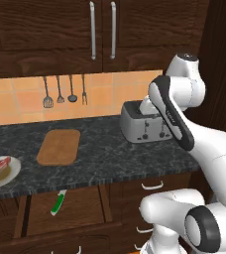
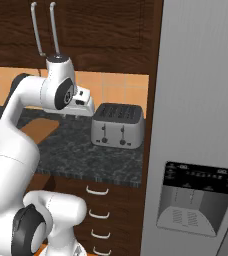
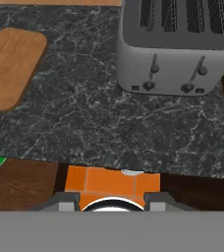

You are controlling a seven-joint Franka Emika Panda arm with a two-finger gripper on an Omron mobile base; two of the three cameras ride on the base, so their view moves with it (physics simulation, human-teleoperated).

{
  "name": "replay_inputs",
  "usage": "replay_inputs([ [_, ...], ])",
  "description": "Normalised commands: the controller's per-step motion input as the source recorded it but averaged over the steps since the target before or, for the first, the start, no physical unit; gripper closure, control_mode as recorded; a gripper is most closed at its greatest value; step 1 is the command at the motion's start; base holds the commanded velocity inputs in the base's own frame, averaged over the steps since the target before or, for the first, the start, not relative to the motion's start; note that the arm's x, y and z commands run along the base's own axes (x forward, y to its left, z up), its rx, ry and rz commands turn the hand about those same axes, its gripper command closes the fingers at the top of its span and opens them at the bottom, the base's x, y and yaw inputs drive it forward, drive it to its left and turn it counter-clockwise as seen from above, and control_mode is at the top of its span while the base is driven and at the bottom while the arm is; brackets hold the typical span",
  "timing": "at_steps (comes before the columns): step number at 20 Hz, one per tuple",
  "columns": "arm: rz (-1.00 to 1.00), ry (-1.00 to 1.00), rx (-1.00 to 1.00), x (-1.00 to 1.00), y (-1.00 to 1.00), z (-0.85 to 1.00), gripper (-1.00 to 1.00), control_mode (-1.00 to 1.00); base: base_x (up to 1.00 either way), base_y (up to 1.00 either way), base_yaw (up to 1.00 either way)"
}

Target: Pick up the knife from the drawer and place it on the cutting board. Then place the meat from the plate to the cutting board.

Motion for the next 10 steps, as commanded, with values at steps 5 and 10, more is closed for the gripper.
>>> replay_inputs([
  [5, 0.04, 0.03, -0.02, -0.38, 0.06, -0.24, -1.0, -1.0, 0.0, 0.0, 0.0],
  [10, 0.32, 0.16, -0.07, -0.07, 0.11, -0.54, -1.0, -1.0, 0.0, 0.0, 0.0],
])
